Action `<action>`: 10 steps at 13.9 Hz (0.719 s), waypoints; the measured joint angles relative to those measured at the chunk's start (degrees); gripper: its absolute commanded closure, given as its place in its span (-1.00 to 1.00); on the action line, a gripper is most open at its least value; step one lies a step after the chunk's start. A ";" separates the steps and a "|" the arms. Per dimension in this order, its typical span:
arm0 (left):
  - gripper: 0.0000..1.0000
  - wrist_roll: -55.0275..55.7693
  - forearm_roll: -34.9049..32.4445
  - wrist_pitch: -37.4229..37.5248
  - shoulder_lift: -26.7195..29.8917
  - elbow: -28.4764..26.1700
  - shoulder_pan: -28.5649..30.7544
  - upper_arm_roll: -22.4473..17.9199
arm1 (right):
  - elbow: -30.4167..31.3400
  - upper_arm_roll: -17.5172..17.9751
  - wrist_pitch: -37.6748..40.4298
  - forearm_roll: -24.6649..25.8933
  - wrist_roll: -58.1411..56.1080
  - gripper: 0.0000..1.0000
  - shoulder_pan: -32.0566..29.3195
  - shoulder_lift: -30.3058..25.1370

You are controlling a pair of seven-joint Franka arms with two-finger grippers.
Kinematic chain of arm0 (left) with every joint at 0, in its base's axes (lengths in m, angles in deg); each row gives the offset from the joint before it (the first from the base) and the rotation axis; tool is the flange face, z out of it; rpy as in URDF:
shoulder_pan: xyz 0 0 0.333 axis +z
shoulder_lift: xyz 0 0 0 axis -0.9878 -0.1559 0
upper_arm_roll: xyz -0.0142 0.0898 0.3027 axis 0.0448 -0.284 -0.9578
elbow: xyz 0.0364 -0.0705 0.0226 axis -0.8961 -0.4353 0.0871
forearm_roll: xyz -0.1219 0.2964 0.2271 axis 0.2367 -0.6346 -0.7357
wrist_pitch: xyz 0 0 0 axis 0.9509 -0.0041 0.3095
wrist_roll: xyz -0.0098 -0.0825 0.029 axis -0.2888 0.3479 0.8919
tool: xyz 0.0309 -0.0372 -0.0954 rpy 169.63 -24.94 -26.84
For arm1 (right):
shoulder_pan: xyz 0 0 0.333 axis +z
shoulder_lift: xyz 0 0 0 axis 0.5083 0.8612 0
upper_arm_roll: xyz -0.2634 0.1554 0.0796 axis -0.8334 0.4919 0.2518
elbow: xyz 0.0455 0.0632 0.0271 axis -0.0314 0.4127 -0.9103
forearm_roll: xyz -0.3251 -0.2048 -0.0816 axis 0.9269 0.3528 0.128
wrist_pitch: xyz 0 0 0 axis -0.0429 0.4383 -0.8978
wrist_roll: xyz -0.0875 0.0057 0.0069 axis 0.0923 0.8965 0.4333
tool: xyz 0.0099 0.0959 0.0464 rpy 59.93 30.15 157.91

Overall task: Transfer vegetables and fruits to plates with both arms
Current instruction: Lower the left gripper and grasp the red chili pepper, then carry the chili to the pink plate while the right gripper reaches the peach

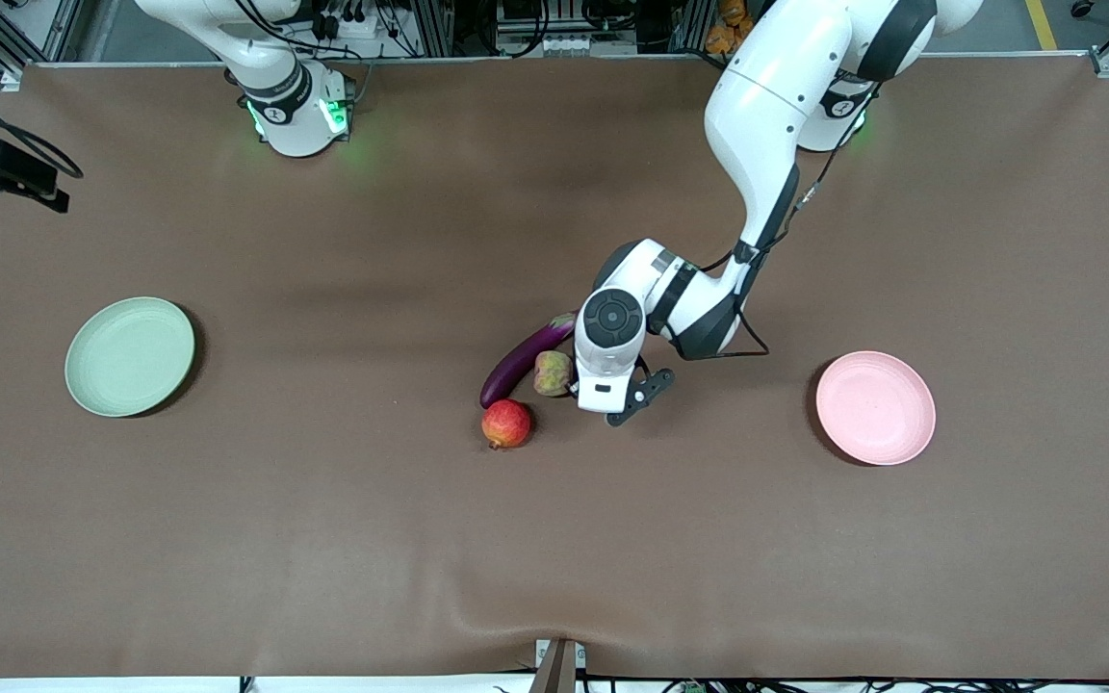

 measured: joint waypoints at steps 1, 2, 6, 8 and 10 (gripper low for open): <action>1.00 -0.78 -0.29 1.06 0.57 0.33 0.21 -0.15 | -0.03 0.03 0.00 0.00 0.00 -1.00 0.00 0.82; 1.00 -2.02 -0.76 2.80 1.37 0.69 0.56 -0.35 | -0.01 0.04 0.02 0.00 0.00 -1.00 0.00 1.88; 1.00 -13.73 -1.37 13.15 7.61 1.37 5.65 -1.12 | -0.02 0.36 -0.06 -0.01 -0.26 -1.00 0.55 7.91; 1.00 -22.79 -3.78 18.07 11.24 1.34 10.80 -1.26 | -0.18 0.68 -0.40 -0.12 -0.16 -1.00 2.56 9.08; 1.00 -31.75 -7.55 20.33 13.12 1.06 16.14 -1.22 | -0.19 0.82 -1.78 -0.85 1.31 -1.00 4.30 9.89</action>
